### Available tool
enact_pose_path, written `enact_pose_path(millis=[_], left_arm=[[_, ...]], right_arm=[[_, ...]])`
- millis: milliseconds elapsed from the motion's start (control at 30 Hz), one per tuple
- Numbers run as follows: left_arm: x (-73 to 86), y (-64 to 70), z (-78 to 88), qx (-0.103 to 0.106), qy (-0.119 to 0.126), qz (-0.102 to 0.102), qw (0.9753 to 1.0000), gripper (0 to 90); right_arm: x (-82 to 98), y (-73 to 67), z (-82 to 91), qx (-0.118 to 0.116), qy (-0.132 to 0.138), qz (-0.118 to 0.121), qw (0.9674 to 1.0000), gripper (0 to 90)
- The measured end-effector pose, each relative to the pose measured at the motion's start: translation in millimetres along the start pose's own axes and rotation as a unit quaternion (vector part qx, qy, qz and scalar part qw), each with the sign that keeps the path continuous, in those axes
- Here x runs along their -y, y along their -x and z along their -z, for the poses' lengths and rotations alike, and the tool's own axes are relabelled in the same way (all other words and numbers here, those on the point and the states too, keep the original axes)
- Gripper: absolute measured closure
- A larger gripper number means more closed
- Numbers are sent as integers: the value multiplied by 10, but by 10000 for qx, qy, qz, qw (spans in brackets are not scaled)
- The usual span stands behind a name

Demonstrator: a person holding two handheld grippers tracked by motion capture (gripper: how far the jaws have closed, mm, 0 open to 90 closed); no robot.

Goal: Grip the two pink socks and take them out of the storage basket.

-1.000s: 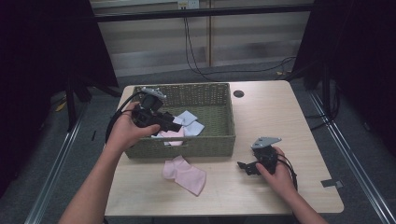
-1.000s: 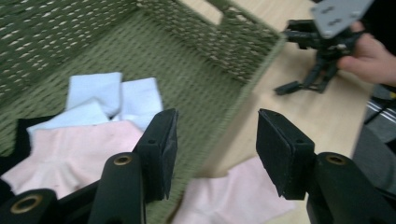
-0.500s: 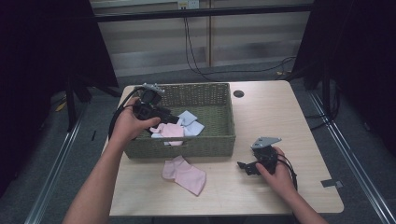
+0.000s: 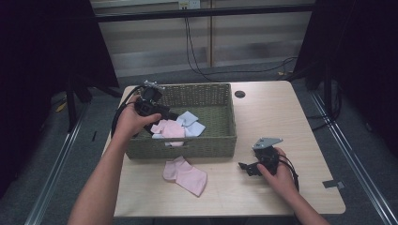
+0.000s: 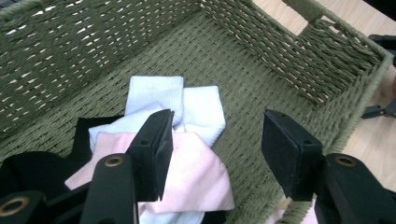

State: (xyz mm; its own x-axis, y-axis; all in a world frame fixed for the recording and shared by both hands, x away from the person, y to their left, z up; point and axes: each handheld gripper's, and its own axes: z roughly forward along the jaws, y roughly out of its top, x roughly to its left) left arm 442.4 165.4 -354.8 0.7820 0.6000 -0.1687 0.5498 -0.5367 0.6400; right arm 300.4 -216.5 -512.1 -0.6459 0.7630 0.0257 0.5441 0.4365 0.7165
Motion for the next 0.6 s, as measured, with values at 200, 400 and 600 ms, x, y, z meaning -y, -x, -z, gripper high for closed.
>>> enact_pose_path(millis=[200,400,600], left_arm=[[13,-108,-57,-85,-90,88,9999,437],[23,-221,-131,-121,-198,110,9997,432],[27,-295,-252,-146,-218,295,9992,430]], right_arm=[[0,0,0,-1,2,2,10000,103],[0,1,0,-2,-2,2,10000,103],[-3,-4,-2,-1,-8,-9,10000,102]])
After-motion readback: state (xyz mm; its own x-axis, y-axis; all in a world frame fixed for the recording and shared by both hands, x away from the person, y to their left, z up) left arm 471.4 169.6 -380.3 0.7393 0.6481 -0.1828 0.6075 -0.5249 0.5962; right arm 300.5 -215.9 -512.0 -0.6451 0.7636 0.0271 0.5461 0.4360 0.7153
